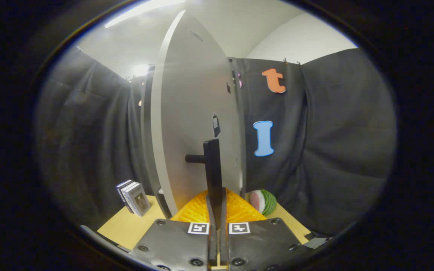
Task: Open the shoe cabinet door, grab the shoes and put them into the shoe cabinet, then close the shoe cabinet door.
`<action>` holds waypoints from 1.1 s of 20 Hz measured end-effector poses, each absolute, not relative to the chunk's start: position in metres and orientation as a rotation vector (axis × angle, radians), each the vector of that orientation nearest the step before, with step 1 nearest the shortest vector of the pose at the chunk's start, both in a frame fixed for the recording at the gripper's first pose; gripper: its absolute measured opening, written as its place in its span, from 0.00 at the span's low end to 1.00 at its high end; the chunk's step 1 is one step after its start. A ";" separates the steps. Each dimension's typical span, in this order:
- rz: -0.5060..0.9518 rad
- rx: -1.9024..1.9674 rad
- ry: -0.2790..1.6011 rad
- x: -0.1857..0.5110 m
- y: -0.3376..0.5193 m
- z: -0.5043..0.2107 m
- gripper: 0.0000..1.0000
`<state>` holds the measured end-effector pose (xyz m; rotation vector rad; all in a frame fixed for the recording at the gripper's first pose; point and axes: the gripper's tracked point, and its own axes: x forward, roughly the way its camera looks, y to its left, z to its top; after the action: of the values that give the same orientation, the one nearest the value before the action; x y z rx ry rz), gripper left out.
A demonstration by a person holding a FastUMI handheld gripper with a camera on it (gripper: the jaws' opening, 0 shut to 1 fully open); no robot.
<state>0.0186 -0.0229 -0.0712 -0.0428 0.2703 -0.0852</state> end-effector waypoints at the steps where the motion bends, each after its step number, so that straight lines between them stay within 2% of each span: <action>1: -0.105 -0.048 0.268 0.019 -0.027 -0.071 0.04; 7: -0.205 -0.088 0.267 0.012 -0.054 -0.067 0.02; 15: -0.158 -0.071 0.267 0.014 -0.048 -0.069 0.02; 22: -0.237 -0.063 0.296 -0.015 -0.054 -0.078 0.02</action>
<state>-0.0155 -0.0535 -0.0781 -0.0633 0.2965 -0.2373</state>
